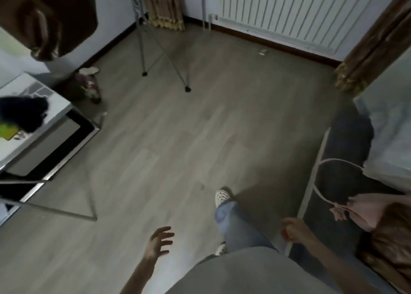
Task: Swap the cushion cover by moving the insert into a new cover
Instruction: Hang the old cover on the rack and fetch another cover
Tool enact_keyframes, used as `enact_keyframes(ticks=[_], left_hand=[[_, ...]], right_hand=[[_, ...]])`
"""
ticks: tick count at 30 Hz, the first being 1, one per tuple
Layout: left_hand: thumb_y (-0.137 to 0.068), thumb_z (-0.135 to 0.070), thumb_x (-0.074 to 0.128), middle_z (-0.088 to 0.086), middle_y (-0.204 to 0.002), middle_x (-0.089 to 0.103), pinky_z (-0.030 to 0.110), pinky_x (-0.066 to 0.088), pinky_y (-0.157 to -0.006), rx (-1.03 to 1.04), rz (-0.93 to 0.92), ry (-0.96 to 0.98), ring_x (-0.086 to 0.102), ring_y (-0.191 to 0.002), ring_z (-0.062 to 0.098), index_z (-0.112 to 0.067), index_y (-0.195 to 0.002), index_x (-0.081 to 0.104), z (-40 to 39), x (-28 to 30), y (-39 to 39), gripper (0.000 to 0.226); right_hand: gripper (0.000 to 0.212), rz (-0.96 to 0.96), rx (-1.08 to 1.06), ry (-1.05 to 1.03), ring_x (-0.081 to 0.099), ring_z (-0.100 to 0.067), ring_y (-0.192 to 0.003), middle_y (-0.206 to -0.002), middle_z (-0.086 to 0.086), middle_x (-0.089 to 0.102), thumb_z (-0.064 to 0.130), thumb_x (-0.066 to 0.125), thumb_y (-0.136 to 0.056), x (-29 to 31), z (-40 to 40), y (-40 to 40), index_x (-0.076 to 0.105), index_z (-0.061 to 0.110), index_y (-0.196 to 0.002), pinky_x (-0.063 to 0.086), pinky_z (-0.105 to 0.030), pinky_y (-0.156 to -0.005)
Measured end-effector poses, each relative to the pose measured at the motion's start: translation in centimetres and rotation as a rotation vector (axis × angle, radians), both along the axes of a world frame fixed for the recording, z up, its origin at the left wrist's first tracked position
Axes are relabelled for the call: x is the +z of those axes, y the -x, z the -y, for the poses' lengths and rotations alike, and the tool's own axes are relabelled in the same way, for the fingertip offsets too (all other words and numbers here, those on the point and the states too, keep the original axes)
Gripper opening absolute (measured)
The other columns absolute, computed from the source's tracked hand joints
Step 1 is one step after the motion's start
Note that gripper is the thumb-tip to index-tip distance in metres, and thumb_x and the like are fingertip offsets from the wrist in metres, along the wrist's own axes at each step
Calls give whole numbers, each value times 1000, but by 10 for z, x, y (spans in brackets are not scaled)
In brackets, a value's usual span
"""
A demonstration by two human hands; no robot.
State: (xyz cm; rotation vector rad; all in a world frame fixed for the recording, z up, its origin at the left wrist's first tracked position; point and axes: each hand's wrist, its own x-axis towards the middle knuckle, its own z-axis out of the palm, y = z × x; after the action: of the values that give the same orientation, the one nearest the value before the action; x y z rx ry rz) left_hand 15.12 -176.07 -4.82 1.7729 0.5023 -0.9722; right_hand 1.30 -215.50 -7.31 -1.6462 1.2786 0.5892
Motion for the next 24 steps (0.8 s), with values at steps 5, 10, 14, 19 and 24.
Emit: enact_keyframes(ticks=[5, 10, 14, 19, 24], left_hand=[[-102, -7, 32, 18, -112, 61, 37, 39, -83, 152, 103, 25, 54, -97, 30, -4, -119, 55, -2, 15, -62, 28], [-103, -11, 31, 16, -111, 62, 37, 42, -81, 288, 174, 11, 56, -95, 29, -5, -120, 55, -7, 27, -130, 29], [-103, -12, 35, 14, -110, 64, 36, 44, -78, 416, 199, 5, 58, -94, 28, -7, -120, 56, -13, 22, -167, 28], [-95, -22, 47, 15, -109, 65, 34, 43, -75, 600, 139, 12, 58, -91, 28, -9, -116, 57, -10, 16, -171, 26], [-99, -9, 41, 13, -102, 67, 31, 41, -69, 734, -22, -15, 57, -82, 25, -6, -117, 58, -8, -17, -174, 25]], right_hand=[[20, -128, 66, -60, 50, -17, -35, -55, -11, 57, -8, 45, -91, -26, 2, -51, 63, -7, -99, 37, -16, -38], [23, -172, 259, -52, 49, -11, -28, -36, -3, 55, -10, 47, -85, -21, 14, -140, 63, 3, -77, 32, -12, -33], [21, -123, 407, -71, 54, -16, -41, -52, -11, 60, -7, 47, -86, -26, 12, -239, 63, 5, -78, 39, -15, -41], [42, 21, 630, -33, 47, -8, -30, -53, -7, 51, -19, 31, -87, -12, -7, -368, 56, 8, -67, 32, -12, -29], [37, 84, 717, -4, 47, -6, -30, -53, -8, 56, -12, 33, -86, 3, -32, -480, 59, 10, -71, 32, -11, -32]])
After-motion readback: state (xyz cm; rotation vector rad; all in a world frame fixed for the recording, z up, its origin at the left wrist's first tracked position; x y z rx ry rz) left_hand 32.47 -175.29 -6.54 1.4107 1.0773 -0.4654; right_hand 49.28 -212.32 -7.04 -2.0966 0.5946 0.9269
